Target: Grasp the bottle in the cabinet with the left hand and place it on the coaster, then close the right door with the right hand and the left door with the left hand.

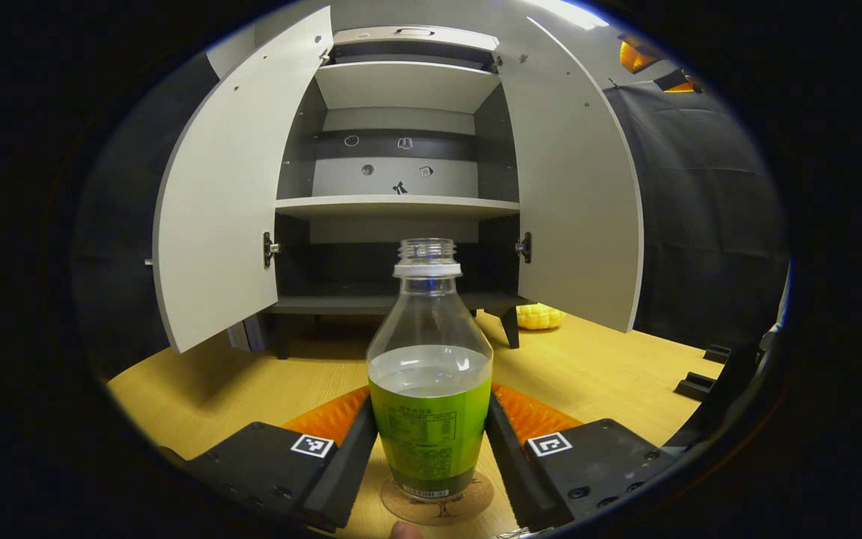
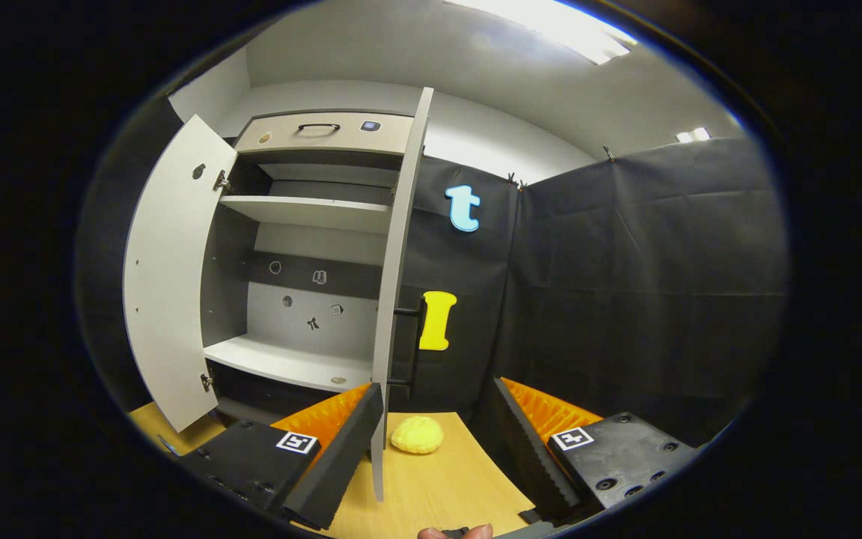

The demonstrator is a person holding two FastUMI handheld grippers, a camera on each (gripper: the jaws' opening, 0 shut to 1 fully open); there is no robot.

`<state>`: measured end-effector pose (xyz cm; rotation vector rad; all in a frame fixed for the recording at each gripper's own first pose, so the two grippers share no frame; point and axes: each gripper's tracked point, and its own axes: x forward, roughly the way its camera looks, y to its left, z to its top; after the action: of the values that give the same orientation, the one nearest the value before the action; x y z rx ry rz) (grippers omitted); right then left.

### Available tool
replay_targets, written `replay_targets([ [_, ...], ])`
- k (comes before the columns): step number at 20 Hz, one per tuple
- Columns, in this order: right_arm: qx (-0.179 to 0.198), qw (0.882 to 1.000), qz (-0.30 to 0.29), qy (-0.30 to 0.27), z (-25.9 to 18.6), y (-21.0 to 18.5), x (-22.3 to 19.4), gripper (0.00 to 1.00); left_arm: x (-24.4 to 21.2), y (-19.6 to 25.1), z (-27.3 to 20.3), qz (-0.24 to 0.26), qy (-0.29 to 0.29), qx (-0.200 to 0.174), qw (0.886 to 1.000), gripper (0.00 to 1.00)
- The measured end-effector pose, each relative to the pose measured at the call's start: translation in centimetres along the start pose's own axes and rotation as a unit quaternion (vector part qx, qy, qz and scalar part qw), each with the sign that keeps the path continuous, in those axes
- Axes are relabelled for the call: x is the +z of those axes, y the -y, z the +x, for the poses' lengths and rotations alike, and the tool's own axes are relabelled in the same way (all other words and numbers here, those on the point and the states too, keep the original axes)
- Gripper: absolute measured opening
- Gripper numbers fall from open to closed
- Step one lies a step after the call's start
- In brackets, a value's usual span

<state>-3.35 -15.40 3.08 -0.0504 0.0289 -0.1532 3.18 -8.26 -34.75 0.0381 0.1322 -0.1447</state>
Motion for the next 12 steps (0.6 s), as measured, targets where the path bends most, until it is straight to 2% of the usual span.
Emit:
replay_targets([
  [4, 0.016, 1.0, 0.001, -0.025, 0.9, -0.5, -1.4, 0.97, -1.0, 0.3, -0.3, 0.001, -0.002, 0.009, 1.0, 0.8],
  [7, 0.03, 0.999, 0.0, -0.029, 1.4, -1.3, -1.5, 0.97, -3.3, 0.0, -0.5, -0.013, -0.045, 0.031, 0.998, 0.81],
  [12, 0.058, 0.998, -0.006, -0.023, 2.0, -3.4, -1.5, 0.97, -3.0, 0.5, -2.2, -0.017, -0.044, 0.02, 0.999, 0.82],
])
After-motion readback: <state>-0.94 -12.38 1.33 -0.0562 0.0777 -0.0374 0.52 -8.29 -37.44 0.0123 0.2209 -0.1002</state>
